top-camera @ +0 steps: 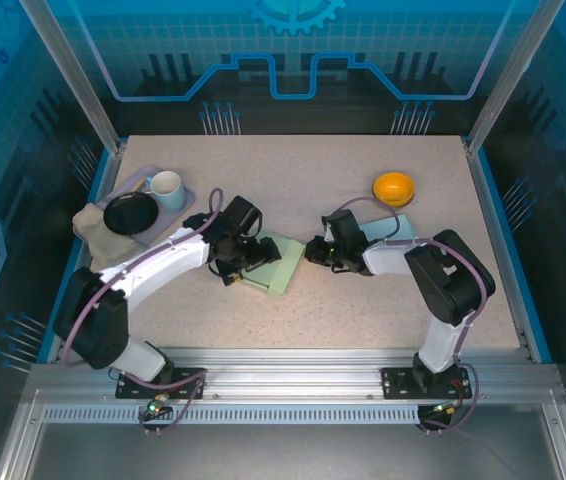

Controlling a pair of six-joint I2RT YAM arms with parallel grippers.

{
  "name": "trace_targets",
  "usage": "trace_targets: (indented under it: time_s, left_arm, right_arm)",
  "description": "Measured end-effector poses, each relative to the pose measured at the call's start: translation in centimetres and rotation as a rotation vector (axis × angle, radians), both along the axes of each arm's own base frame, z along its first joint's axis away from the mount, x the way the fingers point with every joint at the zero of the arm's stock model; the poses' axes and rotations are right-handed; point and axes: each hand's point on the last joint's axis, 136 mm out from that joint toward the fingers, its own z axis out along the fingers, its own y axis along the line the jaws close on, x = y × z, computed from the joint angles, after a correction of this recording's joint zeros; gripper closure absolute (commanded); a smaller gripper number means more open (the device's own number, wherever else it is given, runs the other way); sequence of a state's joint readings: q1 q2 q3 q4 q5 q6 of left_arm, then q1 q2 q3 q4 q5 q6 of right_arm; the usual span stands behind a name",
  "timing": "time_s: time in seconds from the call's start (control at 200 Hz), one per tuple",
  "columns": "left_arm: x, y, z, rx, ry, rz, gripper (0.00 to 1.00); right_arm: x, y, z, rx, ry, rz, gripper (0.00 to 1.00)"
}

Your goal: Fold the paper box

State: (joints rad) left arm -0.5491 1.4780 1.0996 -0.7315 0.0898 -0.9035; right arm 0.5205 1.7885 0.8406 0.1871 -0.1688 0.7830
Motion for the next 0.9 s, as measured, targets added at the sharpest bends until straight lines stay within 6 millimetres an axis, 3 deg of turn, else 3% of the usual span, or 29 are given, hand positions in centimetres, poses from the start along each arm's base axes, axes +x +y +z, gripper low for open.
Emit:
trace_targets:
  time_s: [0.075,0.16,0.275,0.395,0.495,0.625,0.765,0.895]
  left_arm:
    - [0.9,1.1,1.5,-0.008,-0.062,-0.010,0.06]
    - [2.4,3.2,1.9,0.005,-0.101,0.008,0.08]
    - [4.5,6.1,0.4,0.058,-0.100,0.035,0.09]
    - [5.1,5.9,-2.0,0.084,-0.045,-0.002,0.14]
    - [4.5,5.3,-2.8,0.089,-0.014,-0.023,0.13]
    - [3.5,5.2,-1.2,0.093,-0.046,-0.020,0.09]
    - [0.6,5.3,0.5,0.039,-0.090,0.028,0.08]
    - [-2.5,3.8,-1.6,-0.009,-0.028,0.058,0.08]
  right_arm:
    - [0.1,0.1,1.1,-0.023,0.008,0.020,0.91]
    - [0.2,0.1,2.4,-0.040,0.008,0.037,0.91]
    - [-0.7,-0.4,3.6,-0.066,0.020,0.052,0.91]
    - [-1.8,-1.5,4.2,-0.121,0.037,0.064,0.83]
    - [-2.2,-2.5,5.6,-0.184,0.016,0.079,0.67]
    - [-1.3,-3.1,8.9,-0.262,-0.089,0.137,0.54]
    - [0.7,-1.3,12.8,-0.268,-0.230,0.262,0.51]
    - [3.0,1.5,13.9,-0.251,-0.301,0.369,0.50]
